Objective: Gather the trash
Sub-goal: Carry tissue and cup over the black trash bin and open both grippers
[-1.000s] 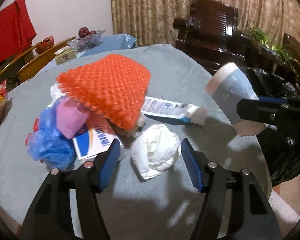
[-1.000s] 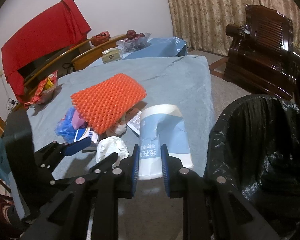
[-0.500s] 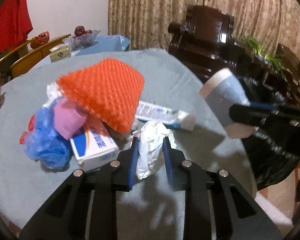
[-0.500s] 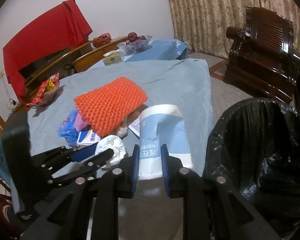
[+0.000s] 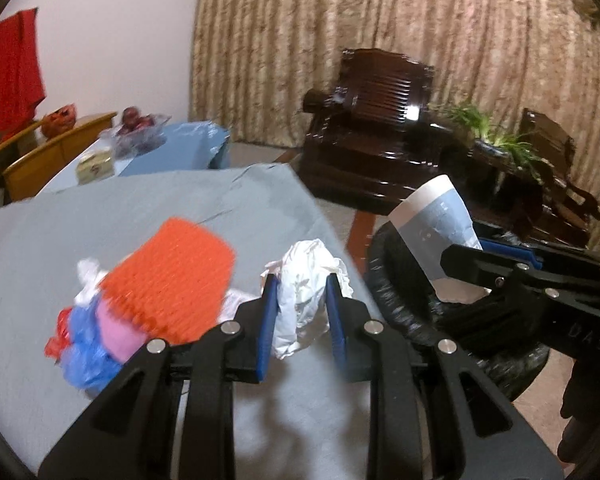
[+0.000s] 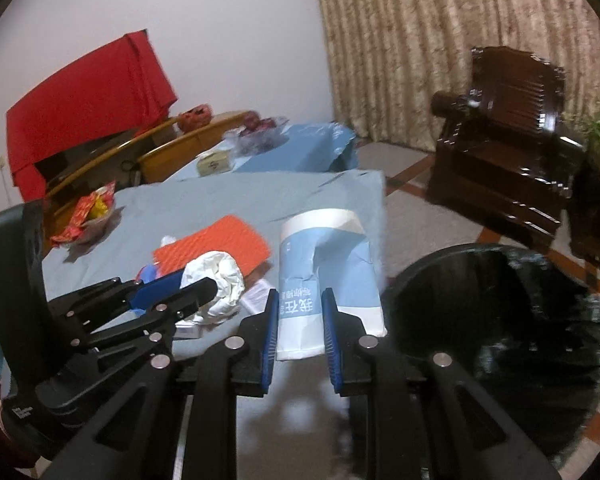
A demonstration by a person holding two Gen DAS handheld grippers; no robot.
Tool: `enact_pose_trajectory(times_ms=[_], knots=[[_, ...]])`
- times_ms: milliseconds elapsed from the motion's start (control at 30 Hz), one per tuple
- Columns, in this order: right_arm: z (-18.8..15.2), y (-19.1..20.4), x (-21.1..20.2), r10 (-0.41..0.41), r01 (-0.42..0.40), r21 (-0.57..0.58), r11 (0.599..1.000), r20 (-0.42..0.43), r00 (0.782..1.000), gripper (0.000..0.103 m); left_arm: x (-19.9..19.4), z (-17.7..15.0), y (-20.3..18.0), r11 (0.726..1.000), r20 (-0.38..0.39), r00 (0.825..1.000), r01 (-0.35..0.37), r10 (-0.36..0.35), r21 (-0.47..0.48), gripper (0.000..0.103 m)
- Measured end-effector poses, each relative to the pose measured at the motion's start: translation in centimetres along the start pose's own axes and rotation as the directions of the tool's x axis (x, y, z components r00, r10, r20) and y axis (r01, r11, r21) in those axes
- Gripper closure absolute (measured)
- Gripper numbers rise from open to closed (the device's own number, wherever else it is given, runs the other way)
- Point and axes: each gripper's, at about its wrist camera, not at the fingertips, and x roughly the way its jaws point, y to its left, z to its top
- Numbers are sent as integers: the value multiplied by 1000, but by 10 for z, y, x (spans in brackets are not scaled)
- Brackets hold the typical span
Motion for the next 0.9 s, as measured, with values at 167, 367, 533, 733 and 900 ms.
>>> enact_pose_trajectory(times_ms=[167,367,533,733,900], knots=[[-1,-37,-18,-90,90,37,995,17,996,82,12,14,-33,997,7,998,67,-68,42,80],[-10,-83,-30,-186,184,97,978,11,983,82,35,29,-80,985,-5,989,149,-149,87,80],[-21,-109,-32,-236,236,129,963,-13,972,82,52,31,-112,973,-23,979,202,-201,114,79],[-33,-131,-35,-279,281,164,945,-39,960,75,72,31,-134,957,-66,963,266,-260,114,62],[-39,-137,-38,-303,306,181,935,-44,952,63,75,32,-136,958,-67,964,264,-258,115,39]])
